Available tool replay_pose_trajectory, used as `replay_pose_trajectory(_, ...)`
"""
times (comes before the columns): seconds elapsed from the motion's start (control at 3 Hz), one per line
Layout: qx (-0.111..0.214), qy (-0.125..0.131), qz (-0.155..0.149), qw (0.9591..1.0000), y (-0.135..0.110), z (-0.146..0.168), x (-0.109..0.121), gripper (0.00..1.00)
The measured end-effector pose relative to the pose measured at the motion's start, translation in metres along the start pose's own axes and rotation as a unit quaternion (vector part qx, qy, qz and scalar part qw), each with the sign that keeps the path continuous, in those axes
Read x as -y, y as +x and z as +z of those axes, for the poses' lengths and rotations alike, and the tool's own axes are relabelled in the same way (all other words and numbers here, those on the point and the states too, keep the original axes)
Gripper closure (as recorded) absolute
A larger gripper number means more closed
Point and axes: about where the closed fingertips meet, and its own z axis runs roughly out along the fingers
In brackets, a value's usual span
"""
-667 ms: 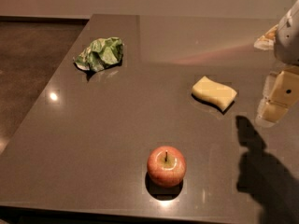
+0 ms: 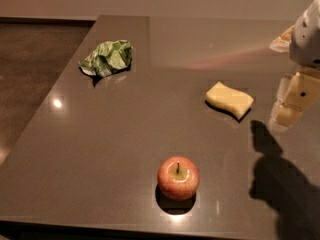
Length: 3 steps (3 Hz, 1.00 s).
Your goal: Move sponge near green jalapeno chip bag
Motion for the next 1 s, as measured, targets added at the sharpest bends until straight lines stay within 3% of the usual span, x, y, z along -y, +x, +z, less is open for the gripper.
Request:
replay_pose_trajectory(0.67,0.008,-0.007,0.053,0.9986,-0.011,0.061,0.054,0.00)
replay_pose_trajectory(1.0,0.006,-0.010,0.077,0.9969,-0.009,0.083,0.069,0.00)
